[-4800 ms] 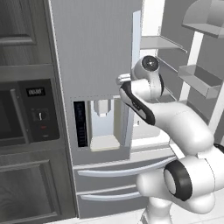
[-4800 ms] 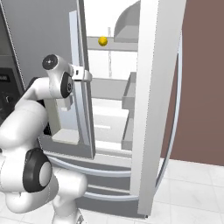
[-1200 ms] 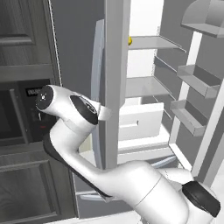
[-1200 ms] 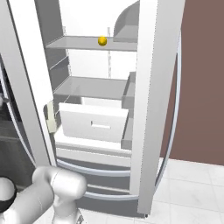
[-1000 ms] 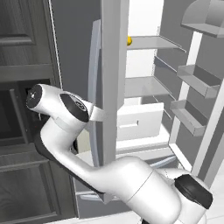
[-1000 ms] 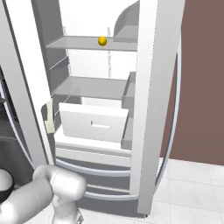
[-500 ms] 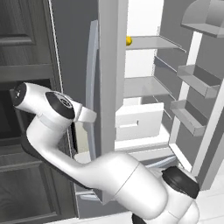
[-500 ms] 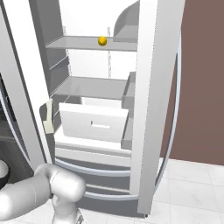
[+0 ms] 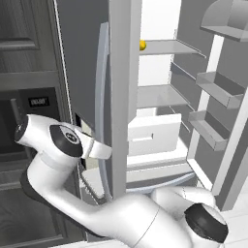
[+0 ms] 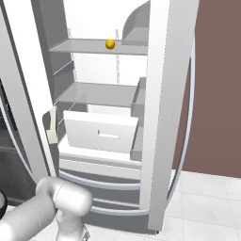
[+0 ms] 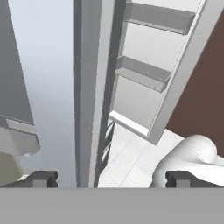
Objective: Retrieve a lemon from the fridge and place it on the cutting board with the fish.
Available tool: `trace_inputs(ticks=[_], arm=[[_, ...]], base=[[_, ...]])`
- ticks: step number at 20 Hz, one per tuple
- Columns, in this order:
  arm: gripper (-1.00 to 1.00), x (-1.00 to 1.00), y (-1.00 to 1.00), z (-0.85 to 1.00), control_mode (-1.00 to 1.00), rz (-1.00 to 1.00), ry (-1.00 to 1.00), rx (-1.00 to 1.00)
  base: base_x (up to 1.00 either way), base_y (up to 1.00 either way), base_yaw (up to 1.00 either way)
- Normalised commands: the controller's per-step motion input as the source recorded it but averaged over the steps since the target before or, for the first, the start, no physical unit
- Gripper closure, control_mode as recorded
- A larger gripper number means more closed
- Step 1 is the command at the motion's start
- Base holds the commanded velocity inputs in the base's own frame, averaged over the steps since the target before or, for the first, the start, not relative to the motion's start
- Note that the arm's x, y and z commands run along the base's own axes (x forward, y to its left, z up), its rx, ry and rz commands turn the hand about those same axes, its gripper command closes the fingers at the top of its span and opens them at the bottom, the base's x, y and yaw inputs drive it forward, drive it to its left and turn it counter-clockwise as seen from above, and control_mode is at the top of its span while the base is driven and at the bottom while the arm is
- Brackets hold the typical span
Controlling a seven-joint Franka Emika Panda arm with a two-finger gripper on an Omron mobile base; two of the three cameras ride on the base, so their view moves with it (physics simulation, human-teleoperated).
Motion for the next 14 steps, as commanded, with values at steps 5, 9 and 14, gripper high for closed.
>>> trace_inputs(ticks=[5,9,14], arm=[[-1.0,-1.0,-0.98,0.0,-1.0,0.0,0.0,0.0],[-1.0,-0.79,-1.0,0.11,-1.0,0.13,-0.09,0.38],[-1.0,-0.43,-0.98,0.28,-1.0,0.14,-0.07,0.61]], base=[[0.0,0.0,0.0],[0.0,0.0,0.0],[0.0,0.0,0.0]])
